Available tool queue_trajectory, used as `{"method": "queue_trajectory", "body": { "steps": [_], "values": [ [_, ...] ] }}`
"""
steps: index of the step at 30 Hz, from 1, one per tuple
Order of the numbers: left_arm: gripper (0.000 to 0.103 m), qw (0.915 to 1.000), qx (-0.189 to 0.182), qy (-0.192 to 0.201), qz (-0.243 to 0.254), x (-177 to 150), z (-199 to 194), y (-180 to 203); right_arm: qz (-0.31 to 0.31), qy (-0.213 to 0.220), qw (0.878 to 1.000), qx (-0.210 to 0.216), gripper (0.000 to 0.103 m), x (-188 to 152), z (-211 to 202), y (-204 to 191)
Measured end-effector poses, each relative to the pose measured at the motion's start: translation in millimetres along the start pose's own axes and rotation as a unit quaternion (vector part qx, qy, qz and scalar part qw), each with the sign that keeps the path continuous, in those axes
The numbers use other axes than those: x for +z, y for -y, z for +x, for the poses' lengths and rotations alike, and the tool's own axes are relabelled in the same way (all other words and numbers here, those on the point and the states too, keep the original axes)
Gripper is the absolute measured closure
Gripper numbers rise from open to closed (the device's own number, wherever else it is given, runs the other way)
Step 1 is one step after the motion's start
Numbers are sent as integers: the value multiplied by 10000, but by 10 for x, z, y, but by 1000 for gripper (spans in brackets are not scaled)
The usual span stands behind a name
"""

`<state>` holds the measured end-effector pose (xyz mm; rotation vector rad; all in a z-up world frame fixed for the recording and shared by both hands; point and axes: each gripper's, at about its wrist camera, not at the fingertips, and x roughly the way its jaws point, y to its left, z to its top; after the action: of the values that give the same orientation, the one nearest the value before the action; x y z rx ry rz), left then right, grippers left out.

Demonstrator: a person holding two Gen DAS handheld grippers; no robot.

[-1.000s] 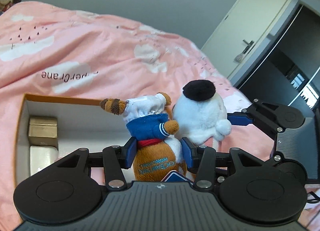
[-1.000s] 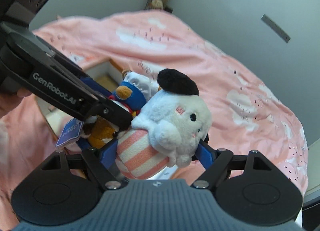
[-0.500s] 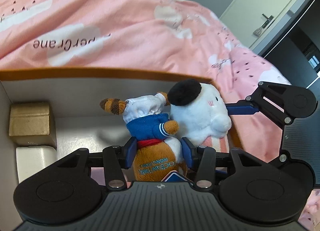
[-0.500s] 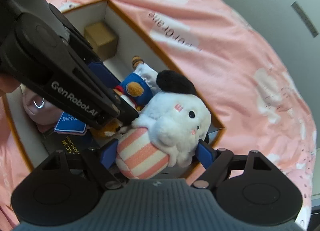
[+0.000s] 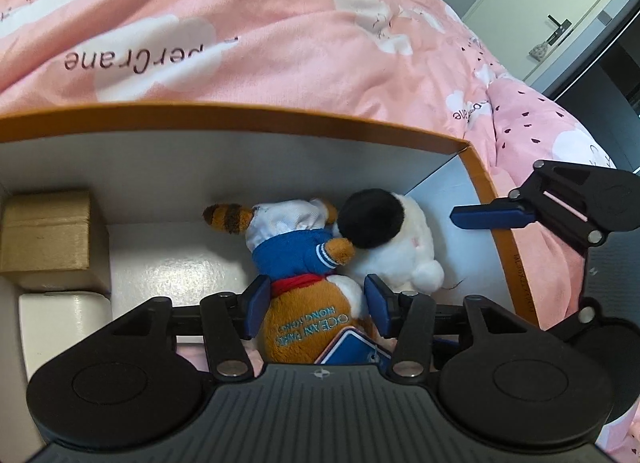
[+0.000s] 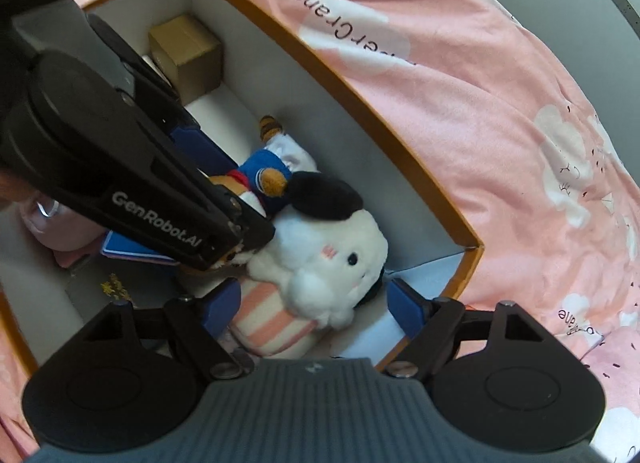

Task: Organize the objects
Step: 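Lower both plush toys into the shoebox and open both grippers, then withdraw both grippers from the shoebox toward the yellow tape measure and red plush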

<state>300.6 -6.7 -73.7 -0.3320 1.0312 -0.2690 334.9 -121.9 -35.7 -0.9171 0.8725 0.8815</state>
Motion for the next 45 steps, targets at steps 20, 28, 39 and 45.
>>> {"method": "queue_trajectory", "body": {
  "steps": [20,28,39,45],
  "values": [
    [75,9994,33,-122,331,-115,-175,65,759,281,9966,173,72,-149,81,145],
    [74,9974,28,354,621,-213,-442,177,1331,642,9889,177,70,-232,-168,169],
    [70,9729,-498,1454,1728,-874,-1279,660,2342,2076,9490,390,46,-753,-1069,-154],
    [52,9725,-591,1150,1935,-1282,-1238,764,2767,2513,9269,339,46,-1174,-1335,-488]
  ]
}}
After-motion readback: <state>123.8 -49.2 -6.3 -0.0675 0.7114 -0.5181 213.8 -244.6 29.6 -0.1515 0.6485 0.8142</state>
